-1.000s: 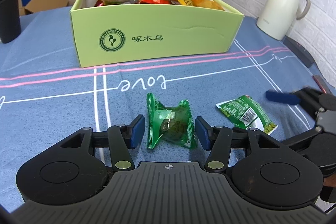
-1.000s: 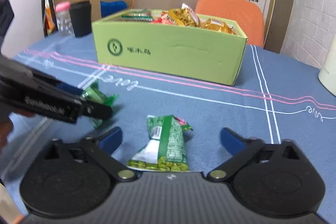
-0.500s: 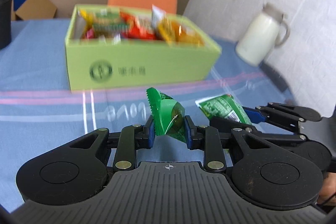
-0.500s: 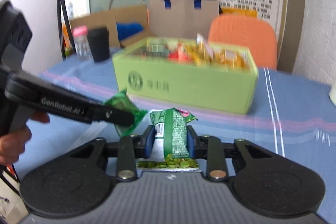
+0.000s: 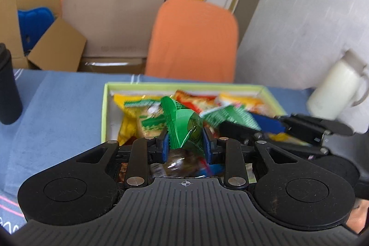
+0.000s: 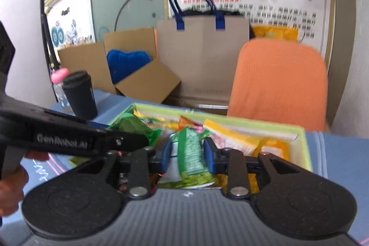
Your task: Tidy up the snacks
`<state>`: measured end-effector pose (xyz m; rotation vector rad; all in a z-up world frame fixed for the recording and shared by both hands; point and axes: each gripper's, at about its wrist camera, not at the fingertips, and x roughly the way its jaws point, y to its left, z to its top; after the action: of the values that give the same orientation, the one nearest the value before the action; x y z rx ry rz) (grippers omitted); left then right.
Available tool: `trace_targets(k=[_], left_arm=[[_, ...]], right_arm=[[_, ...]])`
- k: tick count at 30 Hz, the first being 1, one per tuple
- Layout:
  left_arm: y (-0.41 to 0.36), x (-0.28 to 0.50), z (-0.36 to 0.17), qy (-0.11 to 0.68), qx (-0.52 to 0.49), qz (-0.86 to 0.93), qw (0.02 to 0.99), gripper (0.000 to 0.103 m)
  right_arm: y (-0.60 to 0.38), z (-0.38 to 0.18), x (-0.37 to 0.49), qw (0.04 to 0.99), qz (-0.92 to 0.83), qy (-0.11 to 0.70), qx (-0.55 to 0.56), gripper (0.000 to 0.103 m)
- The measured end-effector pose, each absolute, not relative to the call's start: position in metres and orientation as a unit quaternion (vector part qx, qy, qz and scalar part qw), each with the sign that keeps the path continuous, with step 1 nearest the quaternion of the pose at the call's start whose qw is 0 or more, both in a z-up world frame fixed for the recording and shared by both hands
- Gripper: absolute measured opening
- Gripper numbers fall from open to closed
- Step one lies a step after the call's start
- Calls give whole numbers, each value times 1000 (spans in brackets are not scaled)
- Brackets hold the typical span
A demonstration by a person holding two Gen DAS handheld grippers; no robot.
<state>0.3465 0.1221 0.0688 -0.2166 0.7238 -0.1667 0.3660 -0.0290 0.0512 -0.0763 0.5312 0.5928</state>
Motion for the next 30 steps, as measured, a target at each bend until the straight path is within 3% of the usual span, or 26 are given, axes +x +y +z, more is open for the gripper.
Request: trace_targets(k=[5,7,8,9,10,12,19,30], left_arm=[[122,347,56,341,-88,-75,933,8],[126,352,52,354,-106,-70,927,12],[130,354,51,353,-118,-73,925,14],[134,354,52,352,-128,-74,924,19],[138,353,54,349,-138,-73,924,33],[145,344,63,329,-150,-65,930,57],[138,289,93,283,-133,-66,947,66],[85,177,69,278,-105,-54,953,81]], right_arm=[[-35,44,368,923,291,253,-24,33],[-35,46,367,923,290,251,-21,37],[-35,49,367,925,285,249,-20,45],[-36,53,364,931,273,242,-23,64],[-39,58,360,937,262,229,-28,71],[-47,70,348,945,252,206,-30,102],[-80,88,292,959,218,183,-1,103],[-100,31,186,958,141,248,-1,103]])
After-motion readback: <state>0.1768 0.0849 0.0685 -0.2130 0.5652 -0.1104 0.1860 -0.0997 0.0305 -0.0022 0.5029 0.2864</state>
